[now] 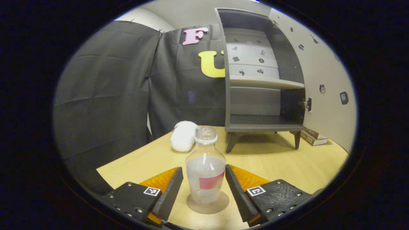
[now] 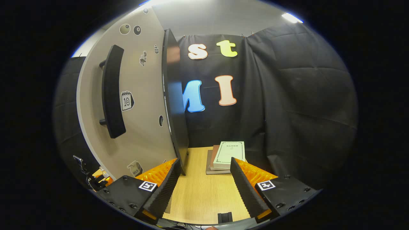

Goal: Open the cabinet door with the right hand, grasp the bottle in the cabinet with the left hand and place it on the coaster, then close the cabinet door with the right hand.

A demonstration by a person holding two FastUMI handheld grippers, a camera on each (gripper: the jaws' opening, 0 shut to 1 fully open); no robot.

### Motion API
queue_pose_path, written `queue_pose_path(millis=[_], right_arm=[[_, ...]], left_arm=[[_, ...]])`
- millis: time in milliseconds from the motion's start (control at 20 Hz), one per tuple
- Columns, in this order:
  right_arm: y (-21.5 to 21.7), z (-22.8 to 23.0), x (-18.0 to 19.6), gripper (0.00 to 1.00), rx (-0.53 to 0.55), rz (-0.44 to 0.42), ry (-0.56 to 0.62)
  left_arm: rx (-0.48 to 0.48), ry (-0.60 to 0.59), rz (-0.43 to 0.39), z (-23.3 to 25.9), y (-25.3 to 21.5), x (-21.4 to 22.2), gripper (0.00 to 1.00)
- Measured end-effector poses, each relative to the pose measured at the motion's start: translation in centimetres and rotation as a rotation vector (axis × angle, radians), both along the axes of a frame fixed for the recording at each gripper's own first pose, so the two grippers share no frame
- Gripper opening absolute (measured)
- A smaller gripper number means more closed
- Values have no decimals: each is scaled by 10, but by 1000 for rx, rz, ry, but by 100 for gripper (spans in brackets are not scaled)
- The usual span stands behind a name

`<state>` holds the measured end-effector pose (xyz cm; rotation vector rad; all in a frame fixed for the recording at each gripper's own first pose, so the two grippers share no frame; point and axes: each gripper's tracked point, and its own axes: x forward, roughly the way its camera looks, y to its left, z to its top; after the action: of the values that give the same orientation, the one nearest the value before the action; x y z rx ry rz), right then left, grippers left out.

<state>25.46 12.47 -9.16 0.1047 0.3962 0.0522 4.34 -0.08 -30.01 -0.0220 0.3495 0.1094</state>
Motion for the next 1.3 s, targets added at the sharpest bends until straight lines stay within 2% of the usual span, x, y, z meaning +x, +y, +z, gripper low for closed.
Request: queue_pose_path(millis=[150, 400, 650, 900, 1300], right_arm=[[1, 11, 2, 98, 26, 12, -31], [9, 36, 11, 98, 109, 52, -89], [20, 69, 23, 98, 119, 93, -165], [41, 88, 31, 98, 97, 130, -186], [49, 95, 31, 97, 40, 31, -199]], left_arm=[[10, -51, -6, 44, -2, -3, 80], [27, -102, 10, 131, 2, -4, 82], [44, -175, -4, 201, 4, -5, 82], [29, -195, -18, 221, 15, 1, 82], [24, -226, -89, 233, 45, 33, 82]])
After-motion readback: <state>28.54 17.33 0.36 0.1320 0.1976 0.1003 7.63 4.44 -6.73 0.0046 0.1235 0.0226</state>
